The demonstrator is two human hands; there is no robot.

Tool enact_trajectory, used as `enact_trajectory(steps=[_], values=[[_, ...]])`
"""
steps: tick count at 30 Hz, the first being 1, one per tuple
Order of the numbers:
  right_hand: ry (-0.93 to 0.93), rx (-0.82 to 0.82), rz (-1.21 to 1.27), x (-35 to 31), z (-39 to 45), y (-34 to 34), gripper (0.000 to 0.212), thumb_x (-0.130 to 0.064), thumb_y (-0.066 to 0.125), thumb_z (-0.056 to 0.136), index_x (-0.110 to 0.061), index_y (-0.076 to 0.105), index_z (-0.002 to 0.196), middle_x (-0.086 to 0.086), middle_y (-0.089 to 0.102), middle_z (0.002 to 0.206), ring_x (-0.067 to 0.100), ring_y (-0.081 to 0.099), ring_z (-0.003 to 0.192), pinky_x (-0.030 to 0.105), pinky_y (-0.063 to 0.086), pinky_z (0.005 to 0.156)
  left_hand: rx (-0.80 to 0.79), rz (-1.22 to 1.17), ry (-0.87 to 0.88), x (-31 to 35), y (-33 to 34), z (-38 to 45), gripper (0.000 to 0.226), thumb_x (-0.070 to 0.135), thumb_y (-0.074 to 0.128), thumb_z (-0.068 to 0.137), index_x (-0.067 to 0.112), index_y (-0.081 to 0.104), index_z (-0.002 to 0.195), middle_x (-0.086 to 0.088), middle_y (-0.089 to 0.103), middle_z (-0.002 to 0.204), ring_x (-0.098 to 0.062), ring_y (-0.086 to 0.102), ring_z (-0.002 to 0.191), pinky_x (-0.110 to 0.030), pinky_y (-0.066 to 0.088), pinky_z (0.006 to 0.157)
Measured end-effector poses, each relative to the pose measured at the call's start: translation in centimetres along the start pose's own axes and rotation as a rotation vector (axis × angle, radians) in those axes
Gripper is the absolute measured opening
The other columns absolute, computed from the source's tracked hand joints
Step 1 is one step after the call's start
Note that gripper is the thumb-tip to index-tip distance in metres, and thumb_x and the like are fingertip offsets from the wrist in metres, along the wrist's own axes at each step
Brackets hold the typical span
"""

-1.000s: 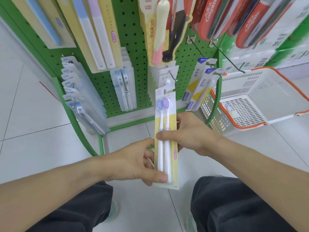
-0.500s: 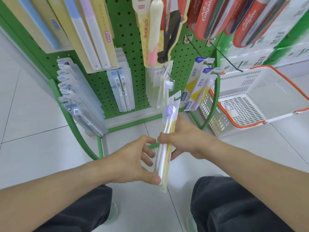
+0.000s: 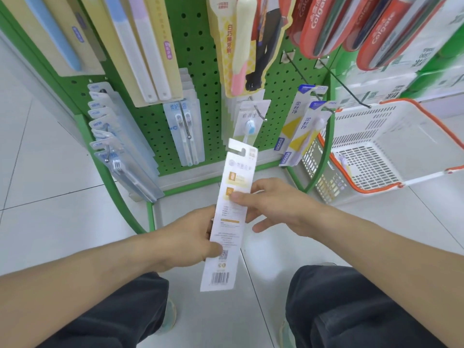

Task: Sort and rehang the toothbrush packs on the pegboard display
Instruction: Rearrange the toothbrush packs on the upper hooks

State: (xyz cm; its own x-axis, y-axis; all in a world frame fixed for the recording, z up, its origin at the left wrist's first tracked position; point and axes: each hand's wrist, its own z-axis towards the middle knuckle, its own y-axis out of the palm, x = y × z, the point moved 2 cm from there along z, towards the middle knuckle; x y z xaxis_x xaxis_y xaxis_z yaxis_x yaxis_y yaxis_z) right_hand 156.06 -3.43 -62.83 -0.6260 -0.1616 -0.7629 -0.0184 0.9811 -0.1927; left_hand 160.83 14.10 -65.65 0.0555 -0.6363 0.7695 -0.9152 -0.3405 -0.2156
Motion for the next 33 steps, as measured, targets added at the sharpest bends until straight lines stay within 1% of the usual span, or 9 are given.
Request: enact_trajectory(steps=[2,6,10,13,16,23,27,30,33], values=[[-0.067,0.074,-0.045,-0.1,0.5,-0.4,0.011,-0.029,0.073,0.094,-0.019,0.071,0.095,-0.011,0.076,0.076,0.006,0.072,0.068,0.028,0.060,0.062,-0.040,0.012,-0.020,-0.2,-0.1,-0.2,0.052,-0.002,0.063,0.094,0.038,0.054,0.126,0.017,0.070,0.123,-0.009,0.069,0.111,-0.036,0.060,0.092],[-0.168,0.234,0.049,-0.7,1.0,-2.0,0.032,-0.031,0.072,0.094,-0.002,0.064,0.106,0.005,0.078,0.088,0.022,0.075,0.070,0.027,0.050,0.045,-0.057,-0.026,-0.012,-0.3,-0.4,-0.4,0.045,-0.004,0.062,0.095,0.027,0.057,0.127,0.013,0.071,0.124,-0.011,0.070,0.111,-0.041,0.059,0.094],[-0.221,0.249,0.082,-0.9,1.3,-2.5,0.052,-0.045,0.060,0.099,0.007,0.061,0.105,0.008,0.079,0.087,0.025,0.072,0.066,0.027,0.041,0.039,-0.086,-0.122,0.036,0.4,-0.5,-0.8,0.045,-0.005,0.063,0.094,0.023,0.056,0.129,0.009,0.072,0.124,-0.013,0.070,0.112,-0.040,0.059,0.094],[-0.266,0.232,0.031,-1.0,1.4,-2.0,0.050,-0.047,0.061,0.097,0.002,0.063,0.101,0.008,0.078,0.084,0.022,0.069,0.064,0.028,0.042,0.039,-0.120,-0.160,0.068,0.6,-0.6,-1.2,0.044,-0.009,0.061,0.094,0.019,0.055,0.128,0.005,0.073,0.124,-0.016,0.070,0.112,-0.042,0.058,0.096],[-0.294,0.173,0.044,-1.1,1.2,-2.0,0.038,-0.035,0.073,0.091,-0.003,0.060,0.107,0.009,0.079,0.085,0.024,0.070,0.068,0.026,0.046,0.043,-0.122,-0.214,0.081,0.3,-0.7,-1.4,0.042,-0.012,0.061,0.093,0.012,0.057,0.127,-0.001,0.073,0.124,-0.021,0.070,0.113,-0.047,0.056,0.097],[-0.329,0.007,0.015,-1.1,0.8,-1.5,0.047,-0.011,0.089,0.074,-0.004,0.064,0.113,0.017,0.076,0.095,0.022,0.068,0.072,0.028,0.052,0.053,-0.056,-0.337,0.159,0.9,-1.5,-2.0,0.052,-0.014,0.059,0.093,0.016,0.053,0.135,-0.005,0.070,0.128,-0.026,0.066,0.120,-0.055,0.051,0.103],[-0.359,-0.119,-0.118,-0.5,0.9,0.1,0.040,-0.002,0.089,0.074,-0.003,0.070,0.109,0.015,0.071,0.083,0.019,0.062,0.065,0.029,0.053,0.052,-0.050,-0.466,0.141,1.9,-1.8,-2.1,0.040,0.015,0.063,0.098,0.025,0.055,0.136,-0.004,0.072,0.124,-0.026,0.069,0.116,-0.056,0.053,0.100],[-0.308,-0.202,-0.179,0.1,1.0,0.6,0.041,0.000,0.087,0.076,-0.003,0.068,0.113,0.021,0.074,0.091,0.023,0.066,0.068,0.029,0.055,0.054,0.094,-0.474,0.074,2.4,-2.1,-2.1,0.032,0.038,0.043,0.106,0.020,0.064,0.124,-0.005,0.078,0.108,-0.025,0.075,0.099,-0.046,0.061,0.087],[-0.297,-0.331,-0.254,0.3,0.7,1.1,0.044,0.002,0.084,0.079,-0.012,0.068,0.116,0.013,0.077,0.103,0.020,0.071,0.077,0.028,0.056,0.058,0.321,-0.449,0.074,2.4,-2.7,-1.9,0.038,0.038,0.045,0.105,0.009,0.069,0.107,-0.006,0.079,0.092,-0.023,0.077,0.081,-0.034,0.063,0.064]])
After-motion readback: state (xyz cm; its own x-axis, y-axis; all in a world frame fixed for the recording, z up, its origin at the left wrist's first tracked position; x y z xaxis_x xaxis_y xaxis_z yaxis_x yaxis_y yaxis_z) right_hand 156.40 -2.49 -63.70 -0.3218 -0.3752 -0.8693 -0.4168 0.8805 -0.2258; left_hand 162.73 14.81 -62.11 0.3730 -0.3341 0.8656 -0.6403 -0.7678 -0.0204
